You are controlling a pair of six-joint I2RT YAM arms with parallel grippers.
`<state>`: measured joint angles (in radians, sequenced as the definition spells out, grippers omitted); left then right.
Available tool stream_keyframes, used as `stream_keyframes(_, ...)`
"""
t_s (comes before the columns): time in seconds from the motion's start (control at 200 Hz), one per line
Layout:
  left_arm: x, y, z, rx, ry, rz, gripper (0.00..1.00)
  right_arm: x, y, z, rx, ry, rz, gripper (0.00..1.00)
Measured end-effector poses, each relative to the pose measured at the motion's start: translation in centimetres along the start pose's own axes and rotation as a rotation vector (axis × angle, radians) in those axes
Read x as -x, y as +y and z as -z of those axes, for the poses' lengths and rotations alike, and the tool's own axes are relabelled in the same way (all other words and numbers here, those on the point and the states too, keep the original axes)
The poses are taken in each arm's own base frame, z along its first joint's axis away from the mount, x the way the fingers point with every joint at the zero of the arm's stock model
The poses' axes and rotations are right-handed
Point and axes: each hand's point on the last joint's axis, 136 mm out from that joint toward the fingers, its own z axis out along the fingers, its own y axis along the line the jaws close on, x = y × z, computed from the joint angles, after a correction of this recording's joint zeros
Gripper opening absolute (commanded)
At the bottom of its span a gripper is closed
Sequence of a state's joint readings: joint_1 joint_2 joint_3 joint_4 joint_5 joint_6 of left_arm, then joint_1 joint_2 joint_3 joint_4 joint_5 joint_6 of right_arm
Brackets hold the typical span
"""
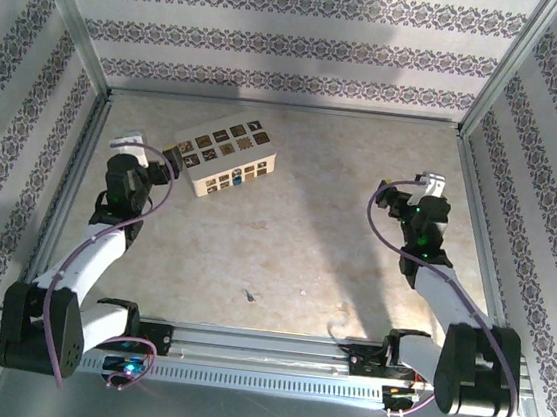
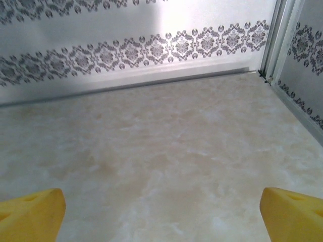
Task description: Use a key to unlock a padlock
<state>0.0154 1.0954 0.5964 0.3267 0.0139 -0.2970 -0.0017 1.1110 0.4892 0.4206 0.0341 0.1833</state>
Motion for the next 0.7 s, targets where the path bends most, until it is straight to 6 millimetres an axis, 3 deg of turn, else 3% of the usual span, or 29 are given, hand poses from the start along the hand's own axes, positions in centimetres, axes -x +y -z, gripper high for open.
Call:
stream_keyframes(0.07,0.1,-1.2,0.8,-0.063,0.049,0.066,0.99,0.6,0.7,0.9,0.028,0.032,-0.053,0.98)
stream_keyframes(0.175,-1.4,-2.8,2.5,-0.153,0.154,0.145,0.99,0.6,2.2,2.7,0.107,0.088,-0.14,0.98)
stream_keyframes(0.4,-3.2,-5.7,7.1,-0.315,0.281,0.319,1.0,-3.4,5.2,6.7,0.235,0.318,-0.322,0.92)
stream_keyframes(0.515,-5.7,-6.5,8.5,-0.358,0.372,0.394,1.0,-6.0,7.1,8.8,0.291,0.46,-0.352,0.89)
stream_keyframes(0.7,-11.4,-7.3,9.9,-0.367,0.533,0.481,1.0,-8.9,10.4,12.3,0.374,0.635,-0.339,0.84)
